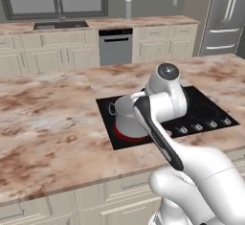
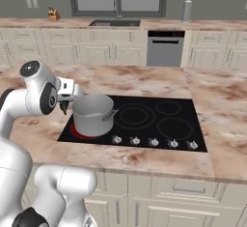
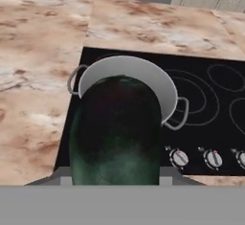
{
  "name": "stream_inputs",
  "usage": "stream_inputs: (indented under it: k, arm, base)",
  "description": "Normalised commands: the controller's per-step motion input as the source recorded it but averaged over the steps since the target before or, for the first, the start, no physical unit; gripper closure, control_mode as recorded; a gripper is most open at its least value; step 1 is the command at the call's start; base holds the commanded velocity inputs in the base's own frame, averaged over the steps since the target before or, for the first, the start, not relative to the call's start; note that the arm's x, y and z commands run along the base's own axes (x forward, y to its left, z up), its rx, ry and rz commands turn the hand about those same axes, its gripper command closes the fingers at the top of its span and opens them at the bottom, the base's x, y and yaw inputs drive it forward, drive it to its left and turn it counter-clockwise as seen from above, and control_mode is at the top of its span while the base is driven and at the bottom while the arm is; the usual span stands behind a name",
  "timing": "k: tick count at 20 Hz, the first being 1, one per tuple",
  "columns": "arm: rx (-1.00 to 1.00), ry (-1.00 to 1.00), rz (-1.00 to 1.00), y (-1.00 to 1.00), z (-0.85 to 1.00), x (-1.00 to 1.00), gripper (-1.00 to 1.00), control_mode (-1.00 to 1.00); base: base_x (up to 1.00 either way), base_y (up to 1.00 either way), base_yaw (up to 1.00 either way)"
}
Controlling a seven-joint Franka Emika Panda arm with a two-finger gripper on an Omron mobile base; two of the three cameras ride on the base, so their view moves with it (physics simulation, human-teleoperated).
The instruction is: Turn on the burner for the pot on the stove. Wait thirty seconds for the pot to heat up. Then add the eggplant to the pot.
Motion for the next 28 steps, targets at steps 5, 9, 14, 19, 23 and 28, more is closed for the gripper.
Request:
stream_inputs:
  k: [5, 9, 14, 19, 23, 28]
  arm:
    - [0.0, 0.0, 0.0, 0.0, 0.0, 0.0, 1.0, 1.0]
    - [0.0, 0.14, 0.01, -0.02, 0.0, 0.35, 1.0, -1.0]
    - [0.03, 0.24, 0.0, -0.03, 0.0, 0.52, 1.0, -1.0]
    - [0.05, 0.17, 0.02, -0.09, 0.0, 0.4, 1.0, -1.0]
    - [0.0, 0.14, 0.01, 0.0, -0.07, 0.25, 1.0, -1.0]
    - [0.0, 0.0, 0.0, 0.0, -0.08, 0.01, 1.0, -1.0]
  base:
    - [0.32, -0.07, 0.01]
    - [0.0, 0.0, 0.0]
    - [0.0, 0.0, 0.0]
    - [0.0, 0.0, 0.0]
    - [0.0, 0.0, 0.0]
    - [0.0, 0.0, 0.0]
